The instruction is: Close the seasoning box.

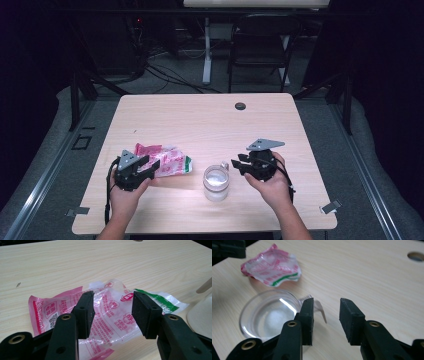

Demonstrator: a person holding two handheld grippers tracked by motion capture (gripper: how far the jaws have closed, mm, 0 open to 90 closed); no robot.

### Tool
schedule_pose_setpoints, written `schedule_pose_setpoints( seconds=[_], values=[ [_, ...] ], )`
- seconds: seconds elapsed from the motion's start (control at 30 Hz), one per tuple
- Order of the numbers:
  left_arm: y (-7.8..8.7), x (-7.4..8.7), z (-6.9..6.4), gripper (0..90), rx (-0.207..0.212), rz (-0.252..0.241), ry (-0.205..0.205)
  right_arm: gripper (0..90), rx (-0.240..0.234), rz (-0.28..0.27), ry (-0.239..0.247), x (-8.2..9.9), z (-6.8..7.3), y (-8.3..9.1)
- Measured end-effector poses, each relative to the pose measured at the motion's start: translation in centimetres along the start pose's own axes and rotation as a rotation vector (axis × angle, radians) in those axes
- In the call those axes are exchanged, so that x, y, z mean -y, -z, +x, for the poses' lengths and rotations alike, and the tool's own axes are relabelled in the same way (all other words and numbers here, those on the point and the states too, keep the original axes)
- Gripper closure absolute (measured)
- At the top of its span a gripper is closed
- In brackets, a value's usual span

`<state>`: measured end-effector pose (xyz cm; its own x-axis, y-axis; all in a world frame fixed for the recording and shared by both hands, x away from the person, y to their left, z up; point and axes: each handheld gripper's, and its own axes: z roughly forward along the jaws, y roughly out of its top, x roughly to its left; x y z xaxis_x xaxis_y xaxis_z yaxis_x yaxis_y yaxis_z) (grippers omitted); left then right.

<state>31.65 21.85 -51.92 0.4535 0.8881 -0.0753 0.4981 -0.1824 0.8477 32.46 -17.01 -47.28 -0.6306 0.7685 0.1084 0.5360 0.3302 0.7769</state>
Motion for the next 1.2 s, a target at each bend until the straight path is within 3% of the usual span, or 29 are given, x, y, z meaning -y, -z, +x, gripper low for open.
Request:
schedule_pose_setpoints(
  seconds=[0.23,0.37,0.63,0.8,1.0,1.2],
  values=[
    [-0.4,-0.2,0.4,51.9,-0.006,0.003,0.011,63.2,0.046,0.047,-0.043,0.8,-2.1,1.0],
    [-0.5,-0.3,0.7,51.6,-0.010,0.010,0.012,62.8,0.105,0.110,-0.046,1.4,-3.2,1.0],
    [-0.5,-0.2,1.2,51.0,-0.037,0.015,0.012,63.9,0.159,0.145,-0.140,3.3,-5.5,-0.1],
    [-0.5,-0.1,1.8,50.7,-0.050,0.025,0.027,64.0,0.219,0.224,-0.185,4.5,-7.2,-0.7],
    [-0.6,0.2,2.4,50.4,-0.062,0.025,0.049,64.1,0.266,0.221,-0.281,5.9,-9.1,-0.7],
    [-0.7,0.3,2.8,50.2,-0.069,0.031,0.056,63.2,0.263,0.190,-0.339,6.4,-10.2,0.0]
  ],
)
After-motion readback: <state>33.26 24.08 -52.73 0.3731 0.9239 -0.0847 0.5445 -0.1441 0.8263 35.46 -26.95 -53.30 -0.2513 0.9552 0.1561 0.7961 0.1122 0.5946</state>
